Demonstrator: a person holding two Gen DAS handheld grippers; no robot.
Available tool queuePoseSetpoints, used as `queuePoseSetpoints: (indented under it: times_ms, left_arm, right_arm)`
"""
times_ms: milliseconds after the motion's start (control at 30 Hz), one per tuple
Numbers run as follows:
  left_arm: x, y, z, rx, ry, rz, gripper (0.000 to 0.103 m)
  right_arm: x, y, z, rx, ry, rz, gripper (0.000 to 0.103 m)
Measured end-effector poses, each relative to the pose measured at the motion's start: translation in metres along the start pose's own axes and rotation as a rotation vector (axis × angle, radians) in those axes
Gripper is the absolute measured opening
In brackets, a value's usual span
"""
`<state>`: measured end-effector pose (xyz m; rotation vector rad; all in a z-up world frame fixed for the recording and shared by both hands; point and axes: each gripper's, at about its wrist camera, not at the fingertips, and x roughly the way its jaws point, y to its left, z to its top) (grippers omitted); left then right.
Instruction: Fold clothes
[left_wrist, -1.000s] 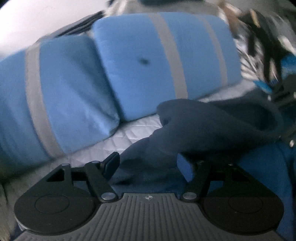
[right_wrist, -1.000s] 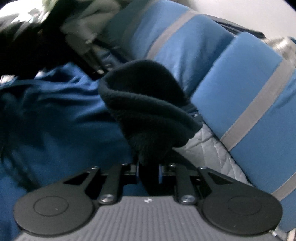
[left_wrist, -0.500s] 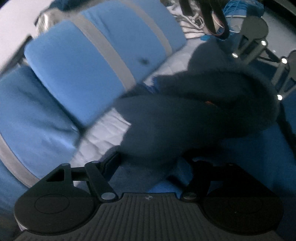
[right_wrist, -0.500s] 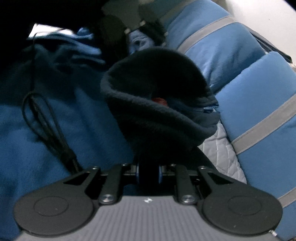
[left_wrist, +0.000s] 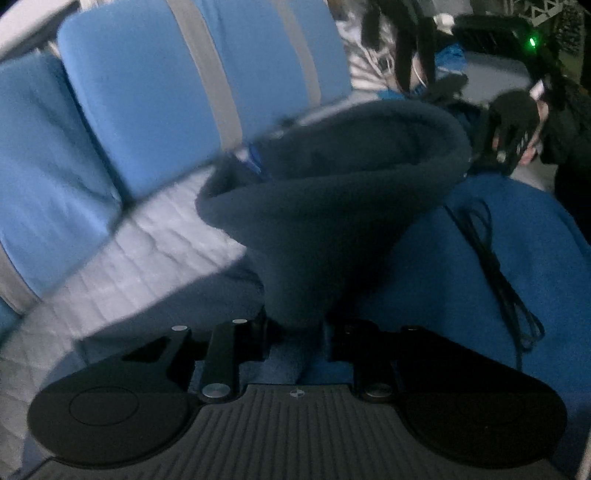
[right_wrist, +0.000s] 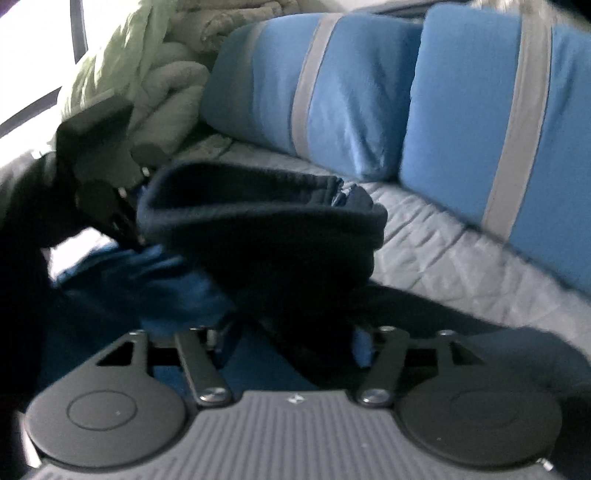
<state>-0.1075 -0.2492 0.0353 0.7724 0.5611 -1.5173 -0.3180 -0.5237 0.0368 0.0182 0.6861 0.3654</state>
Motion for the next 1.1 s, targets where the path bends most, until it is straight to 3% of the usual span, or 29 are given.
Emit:
queuePoseSetpoints:
  times_ms: [167,333,400,533,567,600,633,667,767,933,1033,1100]
  left_arm:
    - [0.002,0.007,-0.007,-0.048,-0.023,-0.056,0.043]
    - [-0.007,0.022,-0.009,-0.152,-0.139,-0.153,0.068]
    - [-0.007,0.031,-0.009,-0.223,-0.186,-0.194,0.071]
    - [-0.002,0.044,-0.012,-0.364,-0.234,-0.255,0.071]
    - [-0.003,0.046,-0.014,-0.393,-0.251,-0.27,0.071]
    - [-0.004,0.049,-0.015,-0.421,-0.264,-0.278,0.063]
    - [-0.006,0.052,-0.015,-0.444,-0.271,-0.271,0.047]
    - [-0.009,0.055,-0.015,-0.466,-0.277,-0.256,0.042]
    - [-0.015,0.057,-0.01,-0.493,-0.32,-0.213,0.029]
    - [-0.025,0.043,0.012,-0.443,-0.372,-0.031,0.024]
    - [-0.026,0.039,0.029,-0.452,-0.415,0.137,0.024]
    - [-0.021,0.035,0.044,-0.403,-0.434,0.265,0.024]
  right_arm:
    - [0.004,-0.016,0.001,0.109,0.007,0.106,0.082]
    - [0.008,-0.026,0.001,0.187,0.016,0.185,0.088]
    - [0.01,-0.027,0.0,0.205,0.019,0.199,0.089]
    - [0.01,-0.031,0.0,0.239,-0.001,0.213,0.087]
    - [0.008,-0.031,0.0,0.239,-0.011,0.21,0.077]
    - [0.006,-0.031,0.001,0.238,-0.022,0.207,0.072]
    - [0.004,-0.03,0.001,0.227,-0.034,0.19,0.059]
    - [0.001,-0.029,0.001,0.216,-0.048,0.173,0.041]
    - [-0.005,-0.032,0.004,0.226,-0.108,0.112,0.021]
    - [-0.01,-0.023,0.02,0.175,-0.197,-0.019,0.015]
    - [-0.006,-0.013,0.035,0.108,-0.237,-0.143,0.013]
    - [-0.002,-0.006,0.046,0.062,-0.269,-0.235,0.012]
